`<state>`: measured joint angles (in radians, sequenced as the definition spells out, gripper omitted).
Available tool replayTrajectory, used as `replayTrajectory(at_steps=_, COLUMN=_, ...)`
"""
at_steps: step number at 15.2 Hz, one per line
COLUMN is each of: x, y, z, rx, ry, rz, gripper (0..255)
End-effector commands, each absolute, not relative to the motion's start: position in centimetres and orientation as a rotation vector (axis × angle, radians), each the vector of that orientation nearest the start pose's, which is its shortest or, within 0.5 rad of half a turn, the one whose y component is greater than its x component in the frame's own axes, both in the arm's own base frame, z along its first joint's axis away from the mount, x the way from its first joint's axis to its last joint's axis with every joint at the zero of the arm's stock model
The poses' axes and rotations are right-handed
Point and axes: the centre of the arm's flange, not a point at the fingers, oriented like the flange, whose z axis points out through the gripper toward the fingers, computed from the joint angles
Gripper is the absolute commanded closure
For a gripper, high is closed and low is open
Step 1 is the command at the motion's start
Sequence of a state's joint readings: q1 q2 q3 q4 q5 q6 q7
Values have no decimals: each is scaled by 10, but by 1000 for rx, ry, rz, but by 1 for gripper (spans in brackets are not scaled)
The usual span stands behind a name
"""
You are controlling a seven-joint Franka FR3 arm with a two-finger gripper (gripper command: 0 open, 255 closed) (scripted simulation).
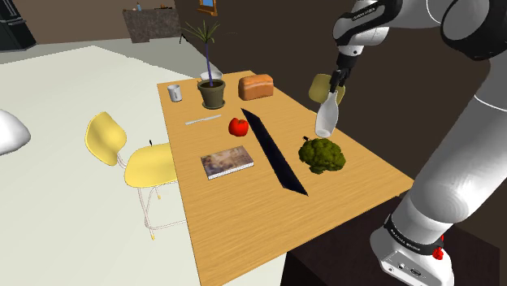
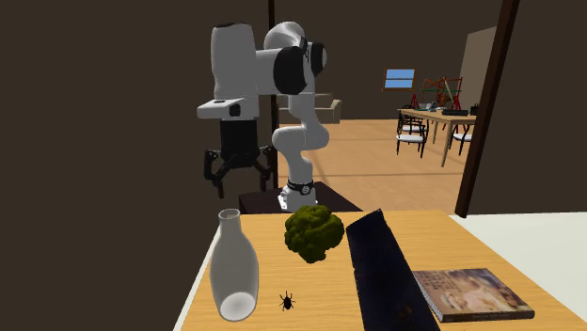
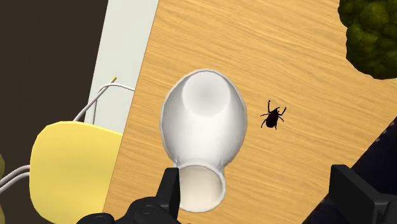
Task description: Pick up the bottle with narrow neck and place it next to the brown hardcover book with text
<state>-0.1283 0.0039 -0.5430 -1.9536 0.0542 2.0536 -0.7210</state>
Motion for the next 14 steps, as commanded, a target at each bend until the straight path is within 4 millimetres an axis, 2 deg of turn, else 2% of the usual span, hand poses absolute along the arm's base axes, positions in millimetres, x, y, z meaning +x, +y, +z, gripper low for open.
replayTrajectory(at_steps=1, x=456, y=-374, z=473, rx=-3162, ry=-39, rz=-173, gripper=0)
replayTrajectory(at_steps=2, x=460, y=-386, z=469, rx=-3162, ry=-35, rz=-176, gripper=0)
replayTrajectory(at_steps=3, x=460, y=-386, z=469, rx=-3162, ry=-35, rz=-176, gripper=0)
replayTrajectory(at_steps=10, x=465, y=-387, z=429, rx=-3162, ry=-35, rz=-176, gripper=0)
replayTrajectory(at_steps=14, x=465, y=-387, z=429, rx=-3162, ry=-35, rz=-176, gripper=0)
